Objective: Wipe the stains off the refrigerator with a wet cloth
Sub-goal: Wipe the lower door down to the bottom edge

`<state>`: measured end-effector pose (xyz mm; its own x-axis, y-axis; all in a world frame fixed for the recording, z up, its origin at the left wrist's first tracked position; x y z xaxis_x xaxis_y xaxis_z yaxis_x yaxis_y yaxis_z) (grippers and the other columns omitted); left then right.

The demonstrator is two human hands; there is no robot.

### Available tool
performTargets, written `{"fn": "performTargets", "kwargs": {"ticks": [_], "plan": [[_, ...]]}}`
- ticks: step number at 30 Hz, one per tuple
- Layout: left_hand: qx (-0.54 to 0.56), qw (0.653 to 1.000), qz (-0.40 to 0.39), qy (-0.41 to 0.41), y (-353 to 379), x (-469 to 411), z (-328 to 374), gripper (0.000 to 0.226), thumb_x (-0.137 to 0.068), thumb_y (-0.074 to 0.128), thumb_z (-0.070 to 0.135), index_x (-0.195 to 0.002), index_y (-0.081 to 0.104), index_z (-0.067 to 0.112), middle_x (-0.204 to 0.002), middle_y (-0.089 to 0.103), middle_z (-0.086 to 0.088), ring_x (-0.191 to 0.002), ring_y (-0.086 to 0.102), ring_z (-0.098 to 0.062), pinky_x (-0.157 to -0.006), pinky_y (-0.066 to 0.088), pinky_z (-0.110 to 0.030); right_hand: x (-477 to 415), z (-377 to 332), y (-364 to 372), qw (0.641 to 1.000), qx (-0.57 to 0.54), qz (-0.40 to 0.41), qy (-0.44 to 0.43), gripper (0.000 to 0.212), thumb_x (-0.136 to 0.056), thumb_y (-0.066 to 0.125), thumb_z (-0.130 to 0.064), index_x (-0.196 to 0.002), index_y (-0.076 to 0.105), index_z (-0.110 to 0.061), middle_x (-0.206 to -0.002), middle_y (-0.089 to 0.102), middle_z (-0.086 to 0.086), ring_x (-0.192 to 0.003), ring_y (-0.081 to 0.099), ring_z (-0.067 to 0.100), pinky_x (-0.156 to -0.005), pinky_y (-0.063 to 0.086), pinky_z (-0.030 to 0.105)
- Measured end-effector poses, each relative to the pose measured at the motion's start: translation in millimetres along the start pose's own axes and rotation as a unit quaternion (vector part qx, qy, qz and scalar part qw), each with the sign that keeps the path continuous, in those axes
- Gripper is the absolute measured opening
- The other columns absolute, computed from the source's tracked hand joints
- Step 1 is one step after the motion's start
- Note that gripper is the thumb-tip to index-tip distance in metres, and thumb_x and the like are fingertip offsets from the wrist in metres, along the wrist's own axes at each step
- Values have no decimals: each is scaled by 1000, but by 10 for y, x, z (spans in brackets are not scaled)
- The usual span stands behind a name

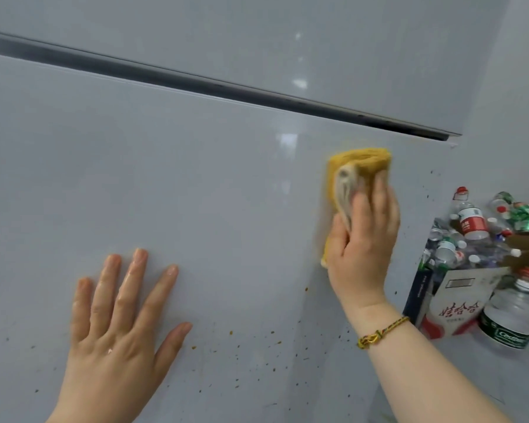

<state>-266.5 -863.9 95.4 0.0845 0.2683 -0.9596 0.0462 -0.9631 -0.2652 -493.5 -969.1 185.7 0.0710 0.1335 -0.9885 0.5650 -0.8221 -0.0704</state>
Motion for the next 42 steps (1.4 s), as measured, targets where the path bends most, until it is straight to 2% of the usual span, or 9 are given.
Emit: {"fn": "performTargets", "kwargs": {"ticks": [3, 9, 16, 22, 25, 31, 35, 39, 42], "plan": [[2, 1000, -2, 4, 0, -8, 2, 56, -94, 24, 52, -145, 13, 32, -155, 0, 10, -143, 2, -13, -116, 5, -37, -120, 310, -54, 998, 27, -35, -40, 48, -89, 38, -11, -137, 31, -11, -145, 31, 18, -131, 24, 33, -115, 5, 25], [1, 1000, -14, -2, -7, -6, -4, 56, -93, 23, 54, -144, 17, 33, -155, -1, 10, -143, 1, -14, -116, 5, -38, -345, 695, -207, 927, -25, 42, 371, 50, -97, 32, -11, -145, 22, -21, -156, 10, -3, -142, 9, 25, -114, 15, 39], [11, 999, -21, -26, 15, -11, 41, 53, -92, 21, 57, -139, 23, 32, -155, -3, 12, -143, -1, -12, -115, 6, -39, -282, 340, -49, 1000, -4, 6, 10, 50, -85, 41, -7, -134, 36, -10, -141, 38, 23, -124, 26, 30, -105, 27, 46], [-5, 1000, -23, -8, -7, -12, 12, 59, -93, 23, 55, -146, 10, 32, -155, -1, 9, -143, 1, -14, -116, 5, -39, -512, 847, -268, 949, -20, 24, 313, 50, -96, 34, -10, -144, 25, -20, -154, 16, -1, -139, 17, 25, -112, 20, 37], [3, 999, -31, -14, -12, -12, 17, 60, -92, 21, 56, -146, 9, 32, -155, -3, 9, -143, -1, -14, -116, 4, -39, -394, 663, -223, 936, -26, 31, 351, 50, -97, 34, -11, -144, 24, -20, -155, 13, 0, -140, 13, 26, -113, 17, 38], [24, 998, -48, -31, 7, 0, 11, 56, -91, 19, 59, -141, 19, 33, -154, 8, 0, -143, -4, -13, -114, 8, -43, 316, -316, 59, 998, -24, -11, -55, 46, -85, 37, -12, -131, 35, -13, -141, 33, 14, -124, 30, 33, -110, 17, 35], [24, 999, -46, -2, 28, 21, -11, 56, -94, 21, 52, -145, 9, 35, -155, -2, 10, -143, -1, -14, -112, 12, -46, 298, -135, 17, 986, -5, -38, -164, 38, -91, 32, -13, -128, 37, -14, -136, 32, 8, -122, 33, 32, -110, 19, 31], [6, 998, -62, 4, 5, 16, -65, 49, -94, 19, 48, -138, 24, 28, -150, 14, -8, -143, -3, -14, -115, 2, -38, 232, 413, -100, 996, -7, 6, 84, 54, -84, 37, -1, -137, 37, -8, -147, 29, 13, -131, 27, 32, -111, 18, 32], [15, 998, -65, 4, -2, 22, -87, 51, -94, 20, 50, -141, 20, 29, -153, 10, -5, -143, -3, -15, -114, 6, -41, 329, 664, -157, 914, -54, 37, 401, 51, -95, 37, -5, -144, 26, -14, -154, 17, 5, -140, 16, 28, -110, 17, 30]]}}
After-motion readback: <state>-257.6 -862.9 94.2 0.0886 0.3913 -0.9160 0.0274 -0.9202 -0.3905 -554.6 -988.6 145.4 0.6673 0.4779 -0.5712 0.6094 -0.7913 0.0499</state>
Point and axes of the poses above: each hand's wrist, its own x-axis away from the middle knuckle, its own y-axis out of the palm, z = x × y, the point moved 4 cm from there along -x, towards the middle knuckle
